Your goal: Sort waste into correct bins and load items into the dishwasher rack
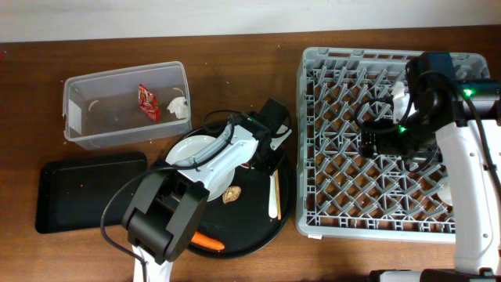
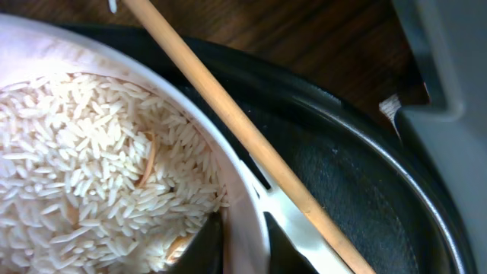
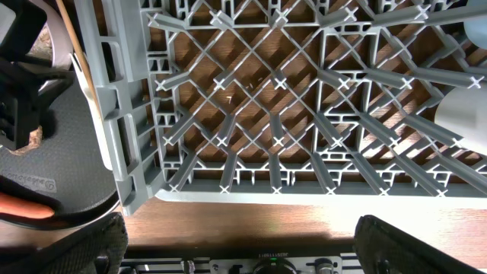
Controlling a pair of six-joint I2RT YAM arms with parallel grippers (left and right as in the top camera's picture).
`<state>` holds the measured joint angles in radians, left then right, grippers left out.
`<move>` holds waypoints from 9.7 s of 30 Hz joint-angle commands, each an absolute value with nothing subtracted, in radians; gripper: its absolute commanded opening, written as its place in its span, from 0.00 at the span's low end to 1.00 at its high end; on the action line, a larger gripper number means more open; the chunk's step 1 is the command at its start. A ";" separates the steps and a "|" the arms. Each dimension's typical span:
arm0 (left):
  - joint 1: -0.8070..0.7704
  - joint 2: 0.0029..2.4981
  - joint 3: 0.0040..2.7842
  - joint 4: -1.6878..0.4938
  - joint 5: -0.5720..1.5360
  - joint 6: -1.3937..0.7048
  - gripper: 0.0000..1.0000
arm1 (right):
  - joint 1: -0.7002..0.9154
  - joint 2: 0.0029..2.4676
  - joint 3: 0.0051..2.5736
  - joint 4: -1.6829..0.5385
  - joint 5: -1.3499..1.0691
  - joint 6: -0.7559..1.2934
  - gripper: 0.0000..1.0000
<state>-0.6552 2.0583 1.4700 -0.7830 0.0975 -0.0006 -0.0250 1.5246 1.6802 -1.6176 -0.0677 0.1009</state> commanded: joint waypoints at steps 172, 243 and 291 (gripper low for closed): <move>0.859 1.644 1.012 -1.228 1.441 0.732 0.00 | -0.022 1.517 1.687 -1.642 -0.006 0.105 0.98; -0.581 1.725 1.229 -0.691 0.229 -0.057 0.00 | -0.022 1.518 1.687 -1.643 -0.015 0.106 0.98; 0.083 1.376 1.253 -1.239 0.213 -0.064 0.80 | 0.583 2.001 1.687 -1.216 -0.138 0.413 0.88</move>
